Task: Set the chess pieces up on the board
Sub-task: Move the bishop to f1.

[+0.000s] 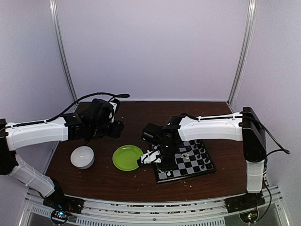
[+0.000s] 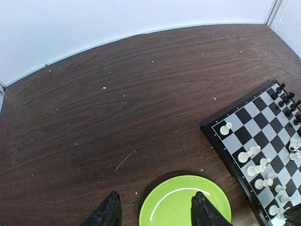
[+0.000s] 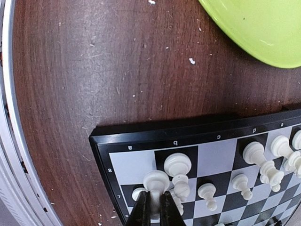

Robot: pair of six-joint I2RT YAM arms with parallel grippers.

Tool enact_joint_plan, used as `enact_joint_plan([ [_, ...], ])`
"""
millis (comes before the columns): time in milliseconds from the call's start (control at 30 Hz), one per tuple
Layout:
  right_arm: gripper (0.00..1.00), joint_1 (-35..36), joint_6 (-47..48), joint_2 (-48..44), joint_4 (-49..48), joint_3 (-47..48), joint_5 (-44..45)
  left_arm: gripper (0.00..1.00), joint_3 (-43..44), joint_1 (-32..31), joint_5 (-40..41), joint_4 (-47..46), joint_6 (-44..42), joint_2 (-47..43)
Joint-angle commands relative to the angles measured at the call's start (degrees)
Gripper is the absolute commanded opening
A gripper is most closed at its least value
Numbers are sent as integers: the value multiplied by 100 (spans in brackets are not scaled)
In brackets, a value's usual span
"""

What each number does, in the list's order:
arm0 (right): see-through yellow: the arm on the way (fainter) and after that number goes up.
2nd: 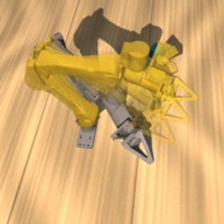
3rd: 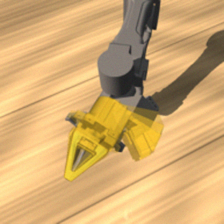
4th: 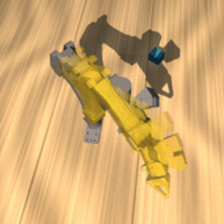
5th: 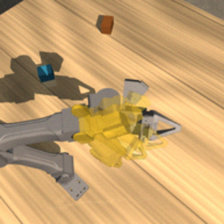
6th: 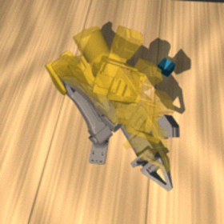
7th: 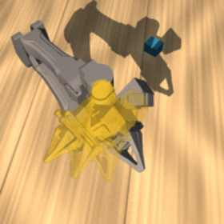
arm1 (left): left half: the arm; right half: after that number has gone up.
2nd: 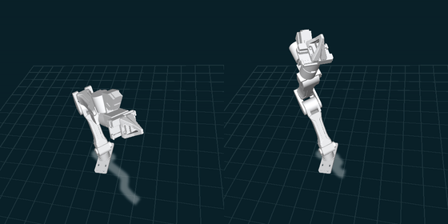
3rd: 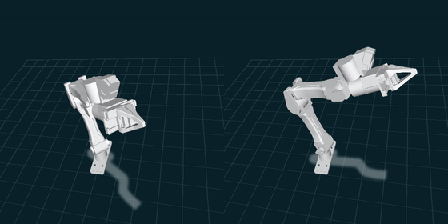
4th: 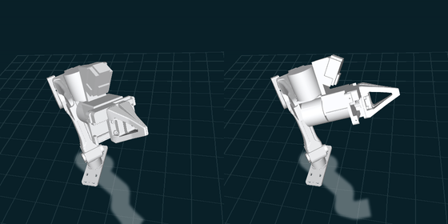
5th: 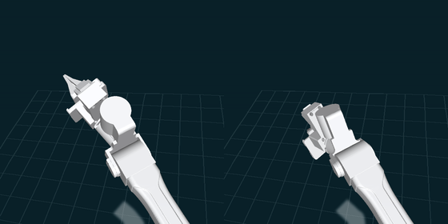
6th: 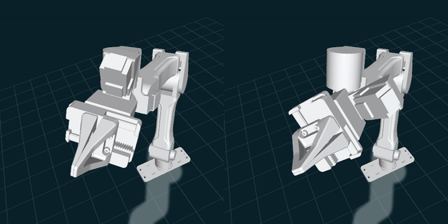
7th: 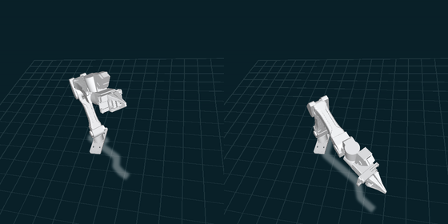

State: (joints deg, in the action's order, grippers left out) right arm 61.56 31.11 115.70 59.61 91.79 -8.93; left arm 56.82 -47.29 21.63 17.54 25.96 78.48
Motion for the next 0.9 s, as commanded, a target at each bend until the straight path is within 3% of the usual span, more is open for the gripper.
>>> enact_joint_plan([
  [0,0,-37,-75,93,-71,-8,38,51,197,53,-62,-277,-115,81],
  [567,0,-327,-337,332,-189,279,270,51,161,53,-132,-312,-82,150],
  [867,0,-331,-207,311,68,312,-198,51,152,53,-150,-337,-90,185],
])
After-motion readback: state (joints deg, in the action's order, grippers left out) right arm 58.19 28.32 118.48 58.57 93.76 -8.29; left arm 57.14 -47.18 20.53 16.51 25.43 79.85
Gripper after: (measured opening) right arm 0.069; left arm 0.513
